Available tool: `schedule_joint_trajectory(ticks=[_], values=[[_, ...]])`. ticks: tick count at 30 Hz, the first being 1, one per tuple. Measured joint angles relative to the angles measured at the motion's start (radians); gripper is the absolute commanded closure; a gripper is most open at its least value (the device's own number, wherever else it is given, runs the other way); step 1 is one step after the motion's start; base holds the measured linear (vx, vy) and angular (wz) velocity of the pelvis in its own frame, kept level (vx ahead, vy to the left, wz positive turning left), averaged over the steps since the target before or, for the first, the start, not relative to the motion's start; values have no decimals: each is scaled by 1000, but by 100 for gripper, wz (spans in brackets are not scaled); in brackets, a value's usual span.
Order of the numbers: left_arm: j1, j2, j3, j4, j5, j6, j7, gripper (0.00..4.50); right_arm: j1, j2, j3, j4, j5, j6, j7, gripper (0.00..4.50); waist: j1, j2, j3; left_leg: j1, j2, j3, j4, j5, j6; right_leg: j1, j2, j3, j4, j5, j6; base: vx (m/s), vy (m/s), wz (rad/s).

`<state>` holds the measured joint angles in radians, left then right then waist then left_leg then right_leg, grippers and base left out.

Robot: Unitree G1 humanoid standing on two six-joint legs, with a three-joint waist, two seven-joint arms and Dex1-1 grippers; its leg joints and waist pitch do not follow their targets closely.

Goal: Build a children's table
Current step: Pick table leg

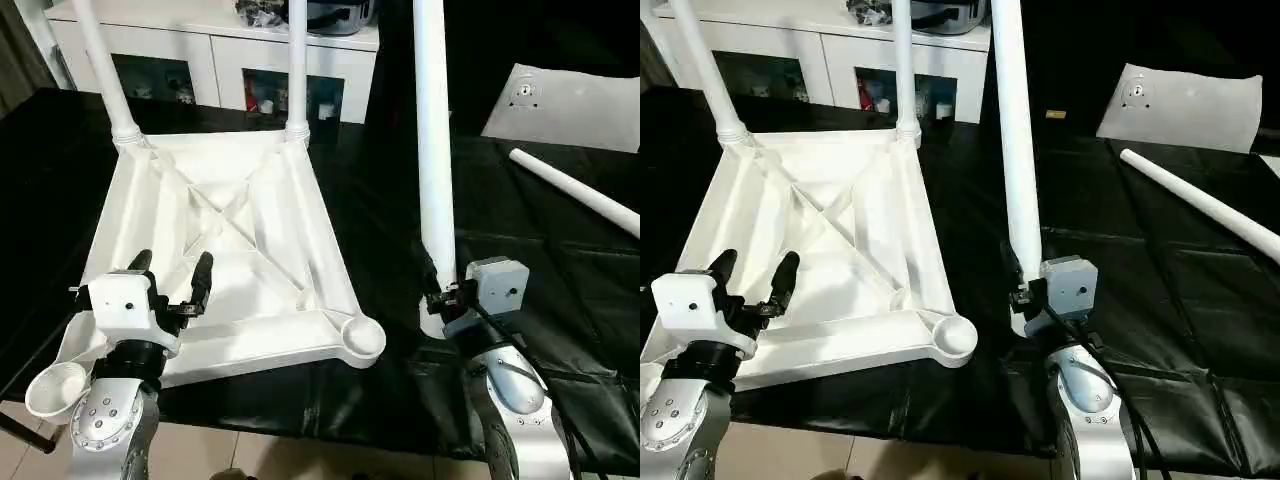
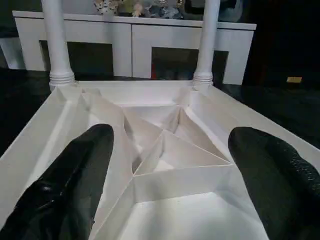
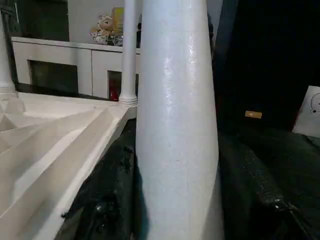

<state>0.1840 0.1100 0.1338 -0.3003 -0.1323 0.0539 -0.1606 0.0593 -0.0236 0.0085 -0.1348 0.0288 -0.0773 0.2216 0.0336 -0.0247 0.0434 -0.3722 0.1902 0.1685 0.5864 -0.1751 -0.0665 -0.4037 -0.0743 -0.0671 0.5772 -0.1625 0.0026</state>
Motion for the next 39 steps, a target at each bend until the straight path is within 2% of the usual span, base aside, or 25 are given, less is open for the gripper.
schedule_joint_trajectory(ticks=[39], values=[[0,0,0,0,0,0,0,41,0,0,0,0,0,0,0,265,0,0,0,0,0,0,0,0,0,0,0,0,0,0,0,0,0,0]])
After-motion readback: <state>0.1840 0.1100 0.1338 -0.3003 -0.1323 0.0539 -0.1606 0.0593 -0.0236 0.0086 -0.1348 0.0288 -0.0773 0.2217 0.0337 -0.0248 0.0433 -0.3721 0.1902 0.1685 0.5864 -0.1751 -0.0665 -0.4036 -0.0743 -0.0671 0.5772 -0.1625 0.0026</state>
